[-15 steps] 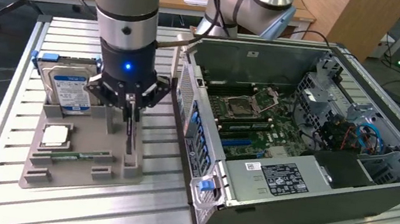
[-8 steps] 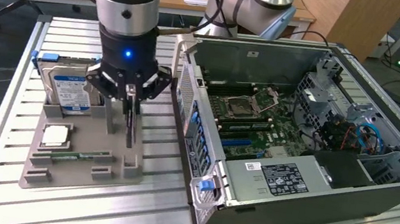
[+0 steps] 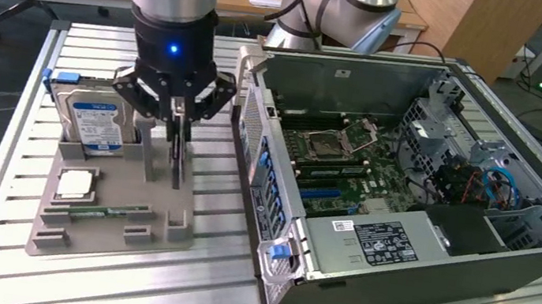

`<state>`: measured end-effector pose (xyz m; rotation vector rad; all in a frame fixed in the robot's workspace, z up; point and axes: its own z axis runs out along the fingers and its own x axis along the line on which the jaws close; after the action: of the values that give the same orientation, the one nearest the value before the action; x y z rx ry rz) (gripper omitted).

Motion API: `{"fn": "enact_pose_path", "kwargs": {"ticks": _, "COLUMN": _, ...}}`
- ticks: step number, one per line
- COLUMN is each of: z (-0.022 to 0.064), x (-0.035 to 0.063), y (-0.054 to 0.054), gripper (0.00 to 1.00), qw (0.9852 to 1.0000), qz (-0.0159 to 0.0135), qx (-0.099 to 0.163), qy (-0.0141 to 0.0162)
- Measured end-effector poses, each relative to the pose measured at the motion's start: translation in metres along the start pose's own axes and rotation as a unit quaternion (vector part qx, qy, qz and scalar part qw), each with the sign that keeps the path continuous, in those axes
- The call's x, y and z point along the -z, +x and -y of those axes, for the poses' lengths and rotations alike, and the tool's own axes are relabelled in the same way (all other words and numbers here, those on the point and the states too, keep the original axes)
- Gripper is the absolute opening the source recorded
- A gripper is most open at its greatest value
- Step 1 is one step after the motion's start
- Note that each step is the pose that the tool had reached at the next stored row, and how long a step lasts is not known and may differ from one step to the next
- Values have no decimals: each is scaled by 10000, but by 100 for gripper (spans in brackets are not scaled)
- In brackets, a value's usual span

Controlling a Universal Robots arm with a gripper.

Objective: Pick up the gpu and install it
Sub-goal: 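Pick up the gpu and move the gpu toward the slot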

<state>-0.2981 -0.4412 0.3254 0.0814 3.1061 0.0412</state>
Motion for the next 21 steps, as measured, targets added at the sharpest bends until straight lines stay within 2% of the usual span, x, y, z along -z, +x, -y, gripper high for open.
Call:
{"fn": "enact_pose_path", "kwargs": {"ticks": 14, "z": -18, "x": 517, "y": -17, "gripper": 26, "qw": 10000, "qz": 59, "qx": 2, "qy": -3}}
{"fn": "enact_pose_path", "kwargs": {"ticks": 21, "z": -23, "x": 680, "y": -22, "gripper": 26, "qw": 10000, "qz": 90, "qx": 2, "qy": -5}}
